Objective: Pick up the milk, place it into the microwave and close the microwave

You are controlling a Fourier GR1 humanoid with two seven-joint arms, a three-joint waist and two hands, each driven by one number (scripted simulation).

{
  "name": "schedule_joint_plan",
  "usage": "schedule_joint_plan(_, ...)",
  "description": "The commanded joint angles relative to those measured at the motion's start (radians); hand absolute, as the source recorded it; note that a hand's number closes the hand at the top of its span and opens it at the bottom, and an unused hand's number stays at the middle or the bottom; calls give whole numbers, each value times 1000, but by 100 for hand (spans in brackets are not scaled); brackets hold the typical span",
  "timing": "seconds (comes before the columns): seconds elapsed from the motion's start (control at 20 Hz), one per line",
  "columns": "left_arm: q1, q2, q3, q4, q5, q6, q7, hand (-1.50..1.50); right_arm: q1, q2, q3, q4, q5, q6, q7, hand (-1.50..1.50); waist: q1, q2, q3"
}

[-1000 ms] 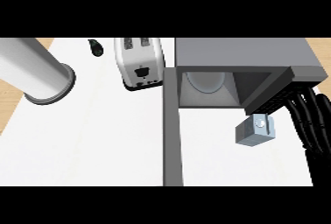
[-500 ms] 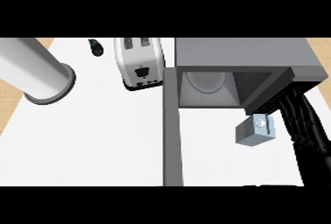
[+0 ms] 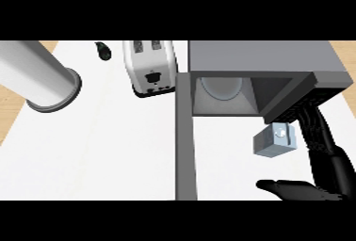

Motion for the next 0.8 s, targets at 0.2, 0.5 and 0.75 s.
schedule_joint_plan(0.2, -24, -9, 29, -8, 25, -16, 55, -150, -7, 0, -56, 215, 36, -15, -163, -150, -3, 0, 0)
schedule_joint_plan(0.5, -42, 57, 140, 52, 124, -72, 52, -150, -31, -47, -147, 374, -25, 42, -278, -150, -3, 0, 0)
schedule_joint_plan(0.75, -36, -12, 95, -22, 58, -59, 81, -150, -112, -94, -194, 566, -37, 86, -370, -150, -1, 1, 0)
